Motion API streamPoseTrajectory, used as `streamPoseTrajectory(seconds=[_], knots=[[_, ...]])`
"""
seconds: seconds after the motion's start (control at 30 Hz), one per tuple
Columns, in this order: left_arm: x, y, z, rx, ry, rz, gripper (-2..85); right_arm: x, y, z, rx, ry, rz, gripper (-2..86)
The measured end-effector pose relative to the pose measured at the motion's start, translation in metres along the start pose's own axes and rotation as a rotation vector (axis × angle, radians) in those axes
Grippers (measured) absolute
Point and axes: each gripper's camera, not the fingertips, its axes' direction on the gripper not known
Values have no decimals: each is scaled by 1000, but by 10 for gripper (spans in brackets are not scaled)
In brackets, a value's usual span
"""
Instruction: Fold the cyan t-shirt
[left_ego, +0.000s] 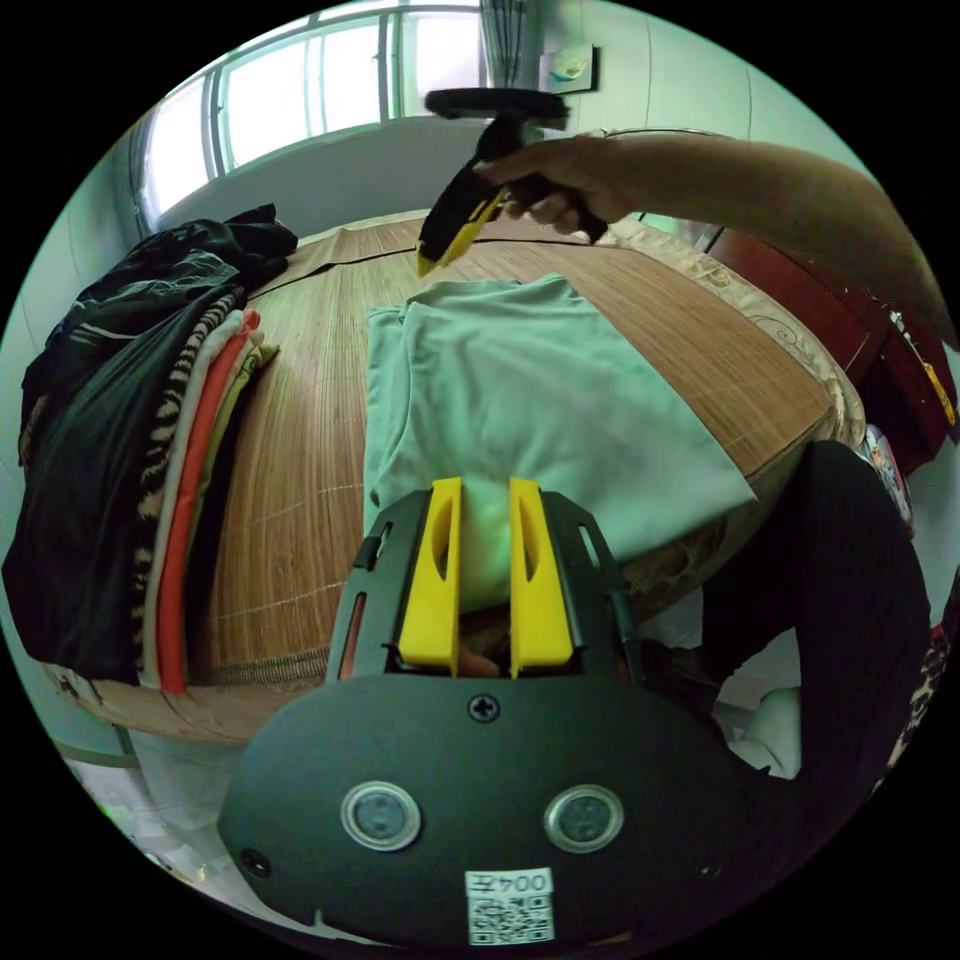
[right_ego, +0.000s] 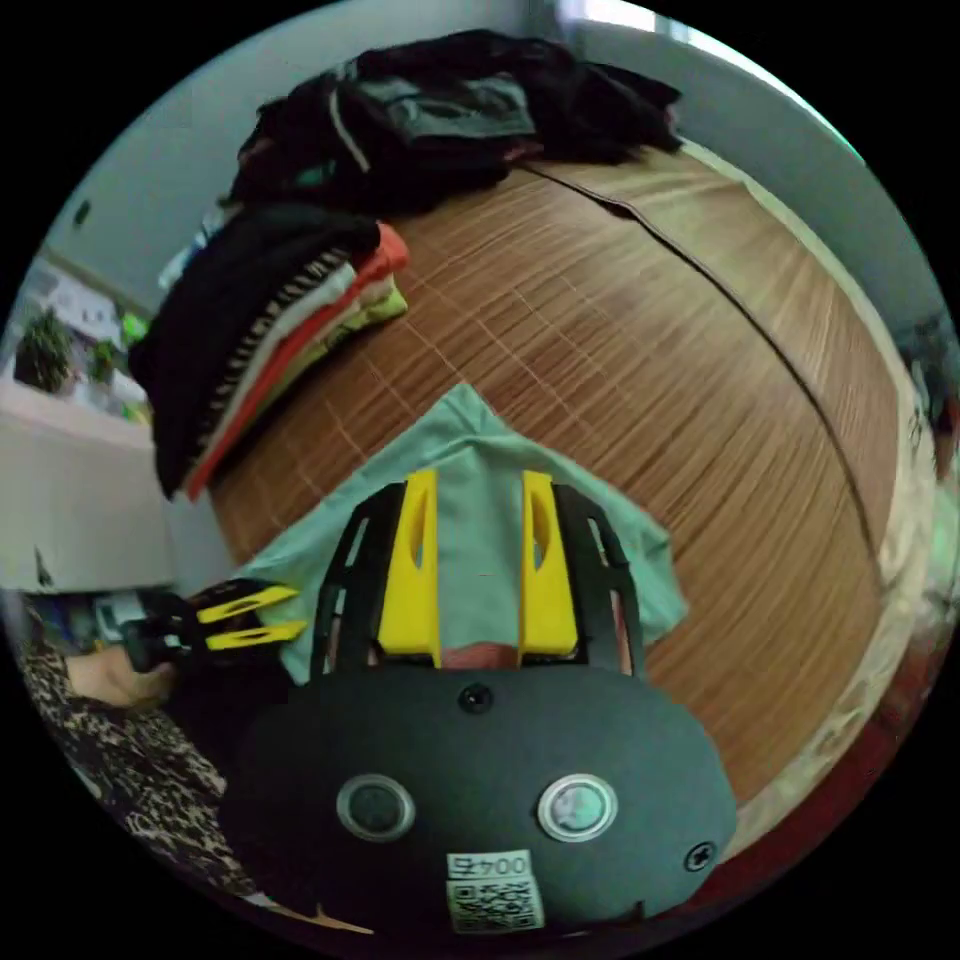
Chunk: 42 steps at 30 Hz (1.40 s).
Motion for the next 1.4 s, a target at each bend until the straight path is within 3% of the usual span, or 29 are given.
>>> streamPoseTrajectory(seconds=[0.1, 0.27, 0.43, 0.67, 0.73, 0.87, 1.1, 1.27, 1.4], knots=[[-8, -6, 5, 4, -2, -3, 76, -12, 81, -21, 97, -66, 148, 114], [-21, -18, 13, 3, -11, -11, 76, -71, 218, 6, 39, 116, 346, 53], [-44, -36, 24, -21, 37, -49, 77, -97, 246, 50, -110, 319, 346, 2], [-74, -68, 42, -72, 78, -76, 76, -108, 268, 59, -51, 557, 387, -7], [-81, -79, 48, -94, 90, -67, 76, -94, 282, 52, 12, 500, 442, -7], [-94, -95, 57, -120, 105, -50, 75, -42, 329, 34, 163, 198, 617, -6], [-142, -129, 69, -137, 260, -115, 69, 14, 383, 25, 190, -56, 455, 23], [-220, -173, 36, 79, 243, -227, 42, 47, 440, -8, 373, -172, 395, 116], [-266, -262, 94, -62, 193, -187, 20, 68, 464, -12, 482, -362, 328, 126]])
